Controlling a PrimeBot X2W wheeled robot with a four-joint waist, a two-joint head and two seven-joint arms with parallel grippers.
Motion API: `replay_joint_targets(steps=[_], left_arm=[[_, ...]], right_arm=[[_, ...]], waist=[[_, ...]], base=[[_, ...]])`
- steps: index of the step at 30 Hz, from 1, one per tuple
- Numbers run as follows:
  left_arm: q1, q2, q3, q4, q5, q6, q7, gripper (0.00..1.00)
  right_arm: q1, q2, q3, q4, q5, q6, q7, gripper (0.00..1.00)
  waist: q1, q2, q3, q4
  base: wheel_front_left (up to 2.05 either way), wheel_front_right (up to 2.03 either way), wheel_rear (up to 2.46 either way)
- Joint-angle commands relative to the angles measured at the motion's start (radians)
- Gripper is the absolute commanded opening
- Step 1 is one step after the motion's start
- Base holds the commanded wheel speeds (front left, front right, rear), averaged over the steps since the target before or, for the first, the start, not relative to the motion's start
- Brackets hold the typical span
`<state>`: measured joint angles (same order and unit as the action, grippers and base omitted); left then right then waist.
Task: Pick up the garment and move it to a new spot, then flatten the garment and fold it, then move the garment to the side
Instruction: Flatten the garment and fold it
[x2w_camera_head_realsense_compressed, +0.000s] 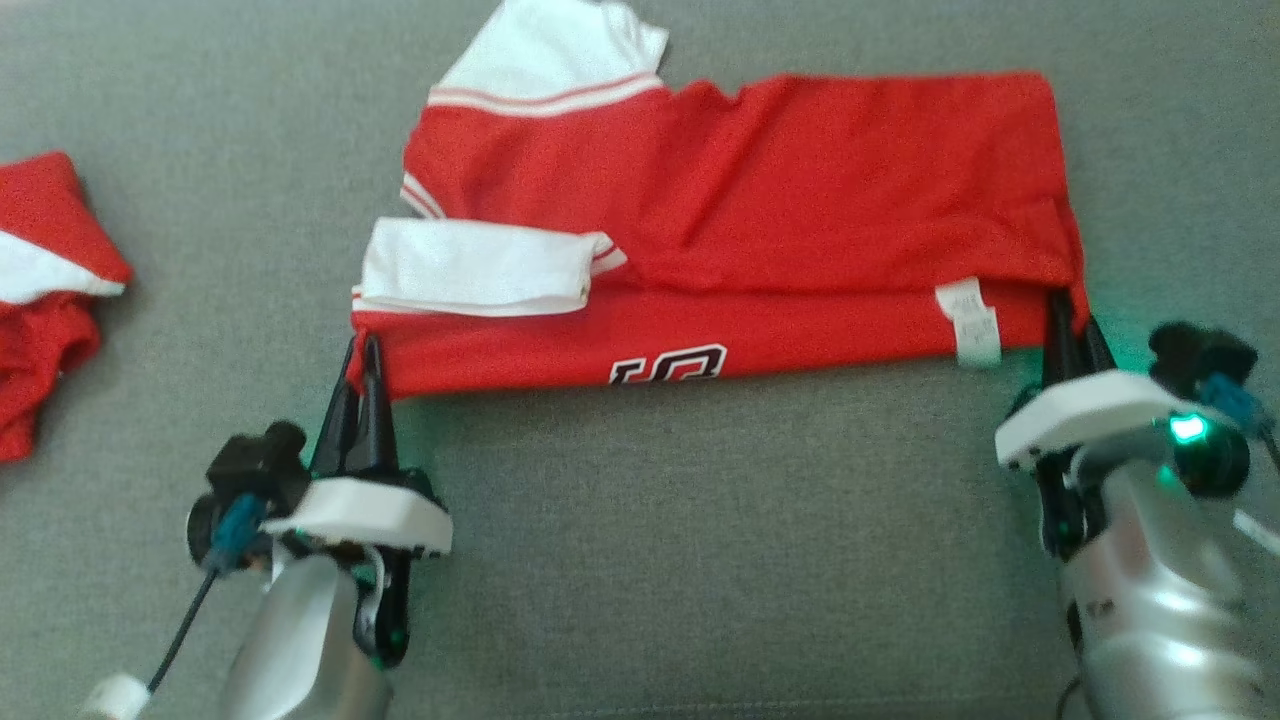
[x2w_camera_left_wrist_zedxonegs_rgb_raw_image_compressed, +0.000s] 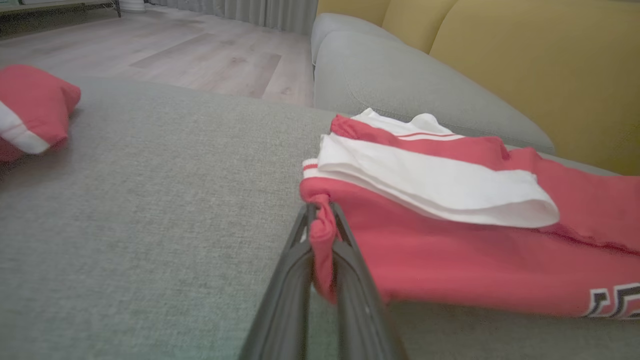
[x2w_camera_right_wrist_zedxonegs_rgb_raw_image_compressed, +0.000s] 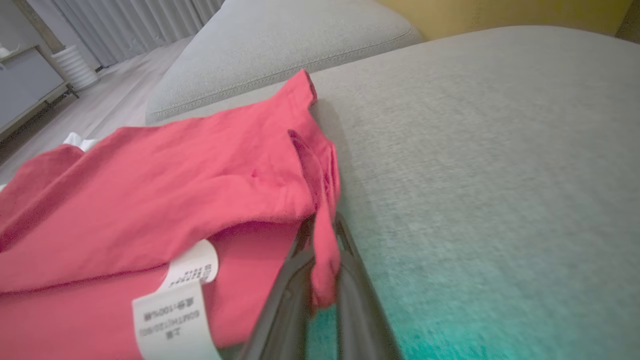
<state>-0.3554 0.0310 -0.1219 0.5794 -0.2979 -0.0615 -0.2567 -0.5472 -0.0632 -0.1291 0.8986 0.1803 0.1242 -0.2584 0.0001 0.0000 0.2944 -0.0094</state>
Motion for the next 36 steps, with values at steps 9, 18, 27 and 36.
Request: replay_joint_targets(steps=[9, 18, 27, 36], left_arm=[[0.200, 0.019, 0.052, -0.070, -0.003, 0.019, -0.005, 0.00], [0.225, 0.019, 0.015, -0.127, -0.022, 0.024, -0.005, 1.00], [0.030, 0.035, 0.010, -0.099, 0.081, -0.029, -0.005, 1.00], [-0.281, 0.083, -0.102, 0.092, 0.107, -0.067, -0.005, 1.00]], right_arm=[[0.185, -0.025, 0.032, -0.069, 0.088, 0.007, -0.003, 0.00], [0.191, -0.065, 0.084, -0.072, 0.193, 0.007, -0.002, 1.00], [0.029, -0.146, 0.127, -0.108, 0.166, 0.007, 0.072, 1.00], [-0.161, -0.180, 0.172, 0.000, 0.117, 0.007, 0.221, 1.00]], waist=[[-0.0001, 0.0000, -0.171, -0.003], [-0.0001, 0.0000, -0.148, 0.014], [-0.0001, 0.0000, -0.068, 0.016], [-0.0001, 0.0000, 0.029, 0.028]], base=[[0.00, 0.00, 0.00], [0.00, 0.00, 0.00], [0.00, 0.00, 0.00], [0.00, 0.00, 0.00]])
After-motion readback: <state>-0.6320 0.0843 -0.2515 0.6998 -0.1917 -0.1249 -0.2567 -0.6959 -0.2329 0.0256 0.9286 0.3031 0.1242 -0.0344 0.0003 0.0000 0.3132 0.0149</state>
